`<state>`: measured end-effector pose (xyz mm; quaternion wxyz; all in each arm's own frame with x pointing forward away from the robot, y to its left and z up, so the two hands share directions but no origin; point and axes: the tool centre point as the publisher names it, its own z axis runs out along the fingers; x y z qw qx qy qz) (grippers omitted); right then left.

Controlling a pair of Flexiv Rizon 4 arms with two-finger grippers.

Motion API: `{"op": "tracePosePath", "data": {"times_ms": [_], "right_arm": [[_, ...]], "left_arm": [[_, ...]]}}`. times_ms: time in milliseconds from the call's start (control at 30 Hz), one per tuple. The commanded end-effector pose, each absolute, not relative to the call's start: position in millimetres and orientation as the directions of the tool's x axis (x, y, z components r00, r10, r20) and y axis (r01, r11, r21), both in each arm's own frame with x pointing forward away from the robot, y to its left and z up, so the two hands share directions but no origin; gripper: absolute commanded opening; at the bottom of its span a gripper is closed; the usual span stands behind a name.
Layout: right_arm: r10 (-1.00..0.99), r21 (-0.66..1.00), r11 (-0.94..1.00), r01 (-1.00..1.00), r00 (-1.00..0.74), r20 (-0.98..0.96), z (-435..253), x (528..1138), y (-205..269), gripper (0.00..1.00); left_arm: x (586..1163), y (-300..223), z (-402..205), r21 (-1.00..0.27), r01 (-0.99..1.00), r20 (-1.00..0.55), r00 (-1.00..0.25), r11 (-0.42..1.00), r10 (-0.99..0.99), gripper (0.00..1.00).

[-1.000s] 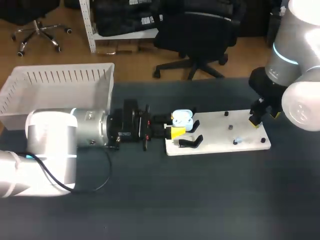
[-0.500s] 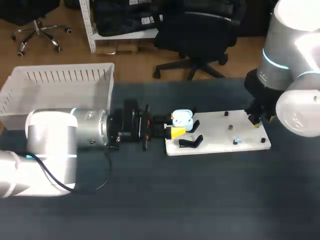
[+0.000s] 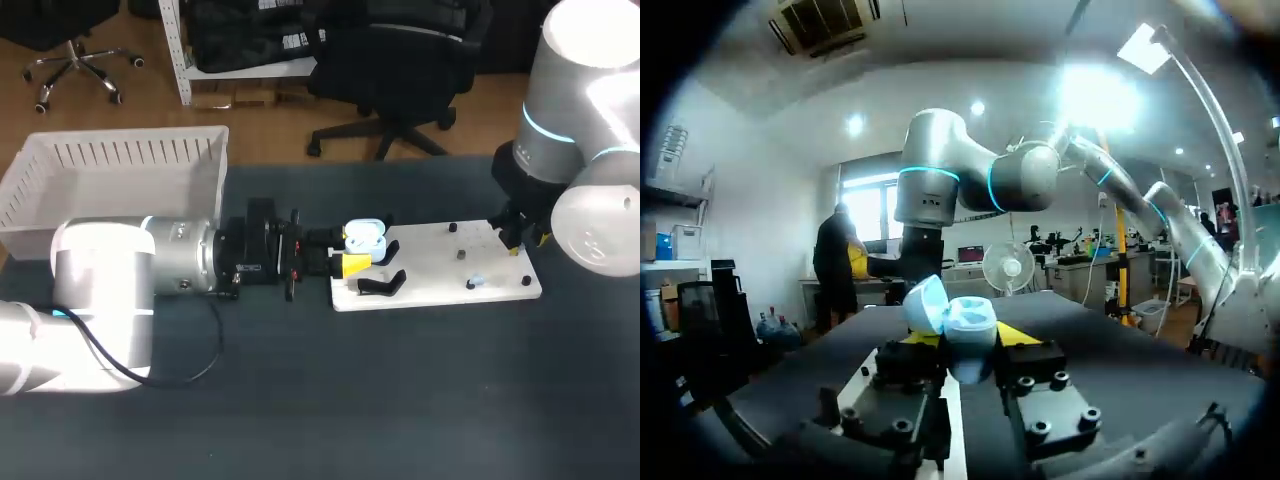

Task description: Pick up each earbud case from the left stands, insert the matching earbuds, close the lid, and place the case in the box.

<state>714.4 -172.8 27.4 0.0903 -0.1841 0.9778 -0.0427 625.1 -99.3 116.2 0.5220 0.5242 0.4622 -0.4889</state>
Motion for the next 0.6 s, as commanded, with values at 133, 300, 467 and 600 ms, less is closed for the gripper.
{"op": "tracePosePath", "data": {"times_ms": [133,300,467,600], "right_arm": [[-0.358,-0.117,0.932,-0.342,-0.919,-0.163,23.7,716.2,-170.0,0.4],[-0.353,-0.118,0.934,-0.337,-0.922,-0.159,21.4,716.7,-169.7,0.36],[-0.338,-0.113,0.94,-0.323,-0.928,-0.159,21.1,716.7,-170.2,0.31],[-0.336,-0.113,0.94,-0.321,-0.929,-0.154,19.4,716.5,-171.3,0.27]], "left_arm": [[623.3,-99.5,115.5,0.099,0.995,-0.995,0.099,-0.02,-0.028,0.0],[623.3,-99.5,115.5,0.099,0.995,-0.995,0.099,-0.02,-0.028,0.0],[623.3,-99.5,115.5,0.099,0.995,-0.995,0.099,-0.02,-0.028,0.0],[623.3,-99.5,115.5,0.099,0.995,-0.995,0.099,-0.02,-0.028,0.0]]}}
